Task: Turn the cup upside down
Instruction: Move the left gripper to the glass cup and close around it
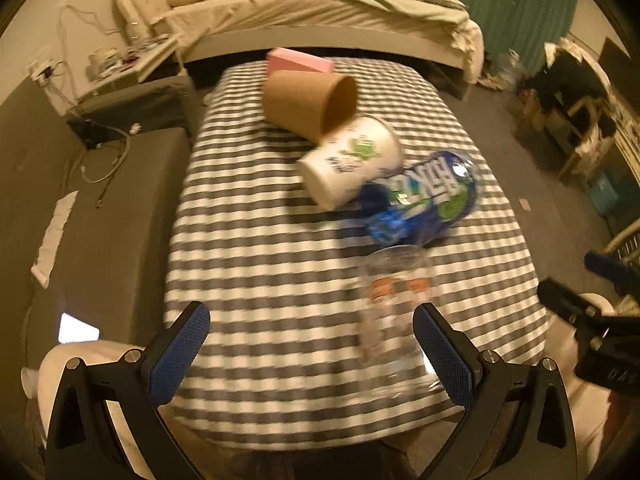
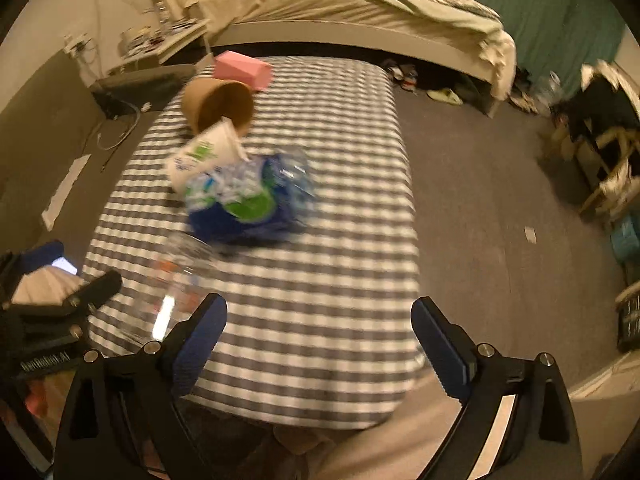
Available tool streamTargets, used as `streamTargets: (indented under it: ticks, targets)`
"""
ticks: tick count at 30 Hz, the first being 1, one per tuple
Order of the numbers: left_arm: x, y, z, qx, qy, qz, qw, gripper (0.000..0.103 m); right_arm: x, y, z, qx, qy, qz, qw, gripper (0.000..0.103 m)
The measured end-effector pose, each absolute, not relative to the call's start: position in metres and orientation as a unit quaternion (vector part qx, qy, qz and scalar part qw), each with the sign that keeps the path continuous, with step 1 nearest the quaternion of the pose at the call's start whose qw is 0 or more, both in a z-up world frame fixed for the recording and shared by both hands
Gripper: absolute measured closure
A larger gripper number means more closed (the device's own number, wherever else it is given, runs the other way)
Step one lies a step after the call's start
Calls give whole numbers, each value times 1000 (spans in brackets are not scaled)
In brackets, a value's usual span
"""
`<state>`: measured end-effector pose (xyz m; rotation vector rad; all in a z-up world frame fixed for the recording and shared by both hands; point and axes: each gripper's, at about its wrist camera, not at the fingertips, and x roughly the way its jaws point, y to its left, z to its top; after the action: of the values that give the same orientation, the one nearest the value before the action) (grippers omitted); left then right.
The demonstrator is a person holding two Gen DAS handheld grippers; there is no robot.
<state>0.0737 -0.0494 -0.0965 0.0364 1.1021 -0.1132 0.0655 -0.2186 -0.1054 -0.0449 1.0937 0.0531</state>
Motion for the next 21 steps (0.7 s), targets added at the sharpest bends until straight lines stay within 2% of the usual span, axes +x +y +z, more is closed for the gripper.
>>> streamTargets:
  ticks: [8,18,20,21]
  targets:
    - [107,-84,-108,25,559,-74,825,0,60,-269,-129,41,533,20,845,9]
    - [144,-110,-145,63,625,-77,774,0,75,-280,-153,92,542,52,833,9]
    - [147,-112,-152,65,636,-80,765,1,77,-283,-156,106,544,57,831,9]
    - [147,-113,-155,69,641,-82,760,5,78,-285,-156,113,542,59,831,9]
